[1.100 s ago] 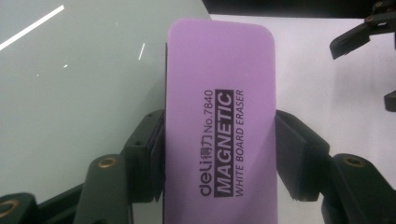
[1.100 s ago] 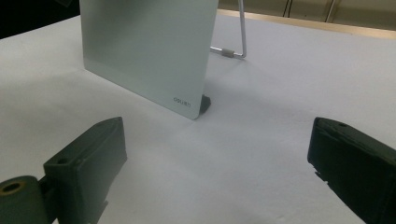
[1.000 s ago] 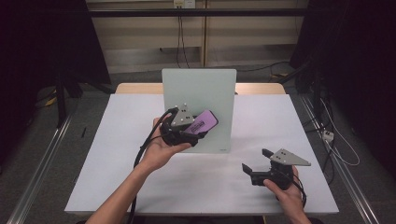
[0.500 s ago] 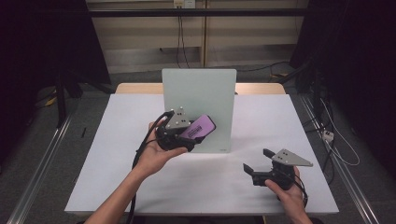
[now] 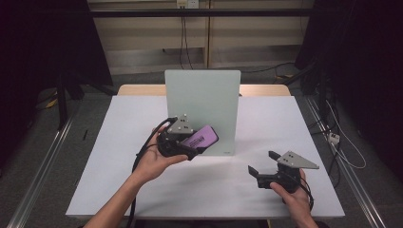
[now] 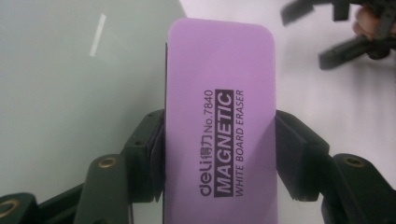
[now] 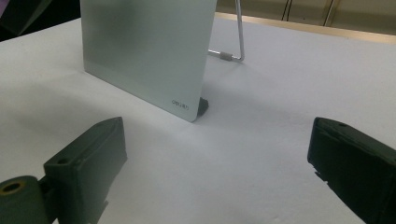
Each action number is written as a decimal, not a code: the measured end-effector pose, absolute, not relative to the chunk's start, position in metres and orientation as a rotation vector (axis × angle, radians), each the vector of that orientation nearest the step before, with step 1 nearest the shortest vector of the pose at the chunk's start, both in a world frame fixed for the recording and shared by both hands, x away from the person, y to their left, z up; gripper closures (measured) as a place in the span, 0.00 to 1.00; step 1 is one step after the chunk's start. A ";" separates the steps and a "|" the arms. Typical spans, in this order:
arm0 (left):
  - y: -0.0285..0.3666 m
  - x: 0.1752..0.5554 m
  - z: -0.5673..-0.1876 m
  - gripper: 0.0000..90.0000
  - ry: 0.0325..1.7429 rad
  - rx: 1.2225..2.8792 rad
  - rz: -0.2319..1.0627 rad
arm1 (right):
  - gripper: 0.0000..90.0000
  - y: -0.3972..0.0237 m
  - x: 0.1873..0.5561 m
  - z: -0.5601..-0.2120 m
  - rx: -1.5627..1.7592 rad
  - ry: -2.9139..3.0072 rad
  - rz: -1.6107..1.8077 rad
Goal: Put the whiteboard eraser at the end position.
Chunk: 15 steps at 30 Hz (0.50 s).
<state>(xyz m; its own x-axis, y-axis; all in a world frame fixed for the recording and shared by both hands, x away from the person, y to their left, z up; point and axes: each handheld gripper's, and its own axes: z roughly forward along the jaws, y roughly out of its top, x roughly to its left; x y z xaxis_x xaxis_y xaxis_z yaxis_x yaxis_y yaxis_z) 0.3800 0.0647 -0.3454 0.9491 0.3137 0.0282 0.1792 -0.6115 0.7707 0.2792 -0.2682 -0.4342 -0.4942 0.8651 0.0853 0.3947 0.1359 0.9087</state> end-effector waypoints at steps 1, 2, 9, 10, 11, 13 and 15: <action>0.064 0.380 -0.346 0.45 0.339 2.256 0.187 | 0.05 -0.268 0.279 -0.434 1.208 1.953 1.332; 0.063 0.379 -0.347 0.45 0.332 2.264 0.171 | 0.05 -0.268 0.280 -0.435 1.207 1.953 1.333; 0.058 0.375 -0.351 0.45 0.333 2.308 0.146 | 0.05 -0.265 0.281 -0.435 1.194 1.967 1.328; 0.058 0.373 -0.353 0.45 0.341 2.303 0.154 | 0.05 -0.264 0.280 -0.435 1.191 1.968 1.331; 0.058 0.372 -0.355 0.45 0.345 2.306 0.160 | 0.05 -0.264 0.279 -0.435 1.187 1.970 1.330; 0.055 0.369 -0.359 0.45 0.316 2.359 0.160 | 0.05 -0.264 0.278 -0.435 1.185 1.970 1.329; 0.054 0.367 -0.362 0.45 0.285 2.405 0.166 | 0.05 -0.264 0.278 -0.435 1.183 1.976 1.326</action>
